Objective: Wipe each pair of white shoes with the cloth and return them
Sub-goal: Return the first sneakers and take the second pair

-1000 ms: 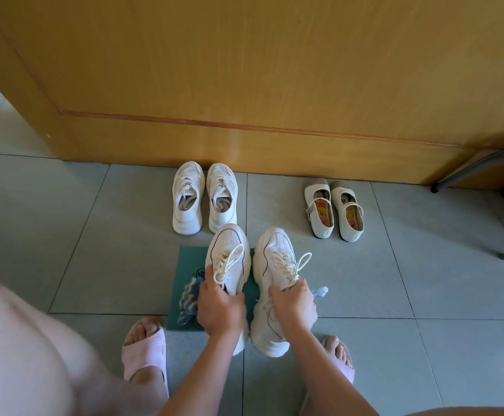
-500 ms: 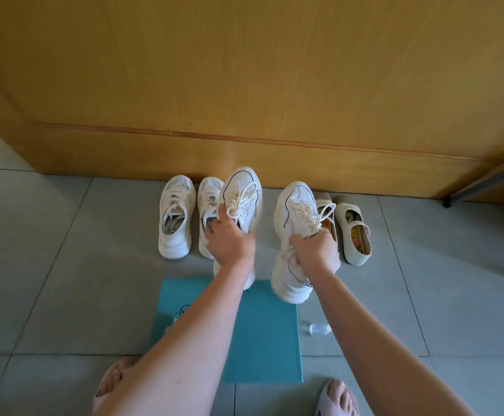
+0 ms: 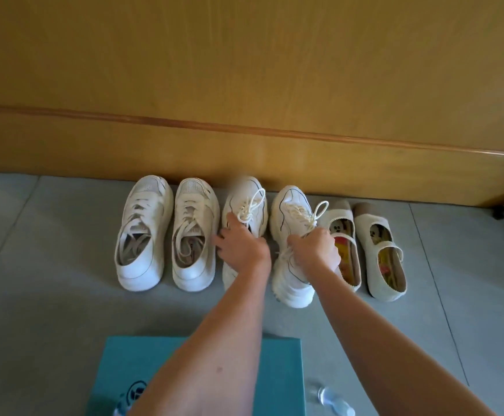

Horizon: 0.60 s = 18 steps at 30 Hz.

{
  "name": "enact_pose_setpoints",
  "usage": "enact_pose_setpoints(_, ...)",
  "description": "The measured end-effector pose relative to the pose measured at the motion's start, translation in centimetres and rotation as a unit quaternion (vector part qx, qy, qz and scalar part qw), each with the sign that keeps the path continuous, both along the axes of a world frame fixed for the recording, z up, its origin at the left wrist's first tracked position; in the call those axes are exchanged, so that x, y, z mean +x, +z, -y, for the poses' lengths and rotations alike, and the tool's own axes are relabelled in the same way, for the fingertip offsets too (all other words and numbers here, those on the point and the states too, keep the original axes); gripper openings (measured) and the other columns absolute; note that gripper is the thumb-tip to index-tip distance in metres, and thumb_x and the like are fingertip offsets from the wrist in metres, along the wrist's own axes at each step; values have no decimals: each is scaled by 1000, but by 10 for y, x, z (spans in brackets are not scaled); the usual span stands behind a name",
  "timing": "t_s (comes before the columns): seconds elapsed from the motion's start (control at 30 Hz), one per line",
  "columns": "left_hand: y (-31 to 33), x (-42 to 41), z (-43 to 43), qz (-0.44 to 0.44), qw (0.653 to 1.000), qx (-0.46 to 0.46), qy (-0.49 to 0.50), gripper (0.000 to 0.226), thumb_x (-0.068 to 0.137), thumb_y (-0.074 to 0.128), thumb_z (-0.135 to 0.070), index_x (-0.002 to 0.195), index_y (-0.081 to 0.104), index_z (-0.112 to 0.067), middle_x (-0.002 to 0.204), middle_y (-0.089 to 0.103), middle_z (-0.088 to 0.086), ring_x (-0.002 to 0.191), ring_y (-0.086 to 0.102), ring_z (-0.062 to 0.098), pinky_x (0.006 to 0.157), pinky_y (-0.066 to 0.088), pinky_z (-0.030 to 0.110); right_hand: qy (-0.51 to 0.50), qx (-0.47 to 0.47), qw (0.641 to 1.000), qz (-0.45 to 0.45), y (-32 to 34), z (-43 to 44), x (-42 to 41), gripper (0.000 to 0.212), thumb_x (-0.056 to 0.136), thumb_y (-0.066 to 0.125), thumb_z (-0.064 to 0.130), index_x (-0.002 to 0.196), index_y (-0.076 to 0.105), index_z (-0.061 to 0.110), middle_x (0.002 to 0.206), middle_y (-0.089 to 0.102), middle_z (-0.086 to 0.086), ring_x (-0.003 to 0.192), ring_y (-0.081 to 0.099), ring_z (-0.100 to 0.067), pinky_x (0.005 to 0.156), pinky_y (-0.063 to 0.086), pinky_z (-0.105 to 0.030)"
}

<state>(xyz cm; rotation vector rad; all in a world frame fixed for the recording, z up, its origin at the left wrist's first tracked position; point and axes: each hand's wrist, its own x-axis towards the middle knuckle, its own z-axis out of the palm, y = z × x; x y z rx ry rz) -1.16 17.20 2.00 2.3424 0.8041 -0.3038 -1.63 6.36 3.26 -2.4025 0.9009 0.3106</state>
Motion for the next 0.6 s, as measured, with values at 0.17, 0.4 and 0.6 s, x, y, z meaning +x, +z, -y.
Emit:
enact_pose_setpoints(0.17, -20, 6, 7, -4, 1000, 9, 2, 71, 81, 68, -25, 139, 28, -17, 130, 49, 13, 124, 35, 36, 92, 39, 43, 6, -35, 999, 5, -25, -3, 8, 32, 77, 63, 31, 100, 59, 9, 86, 63, -6, 76, 55, -24, 67, 45, -28)
enact_pose_setpoints(0.4, -24, 12, 11, -27, 999, 35, -15, 81, 78, 71, -29, 142, 22, -18, 134, 42, 16, 126, 33, 36, 95, 36, 47, 24, -51, 998, 15, -30, -4, 13, 41, 76, 64, 37, 104, 53, 9, 97, 64, -8, 89, 62, -28, 76, 49, -33)
enact_pose_setpoints(0.6, -14, 15, 5, -72, 997, 4, -43, 94, 73, 73, -44, 145, 18, -17, 139, 36, 16, 129, 31, 35, 102, 32, 45, 36, -15, 999, -5, -25, -7, 13, 79, 75, 64, 53, 130, 33, 6, 128, 49, -12, 115, 52, -32, 88, 44, -40)
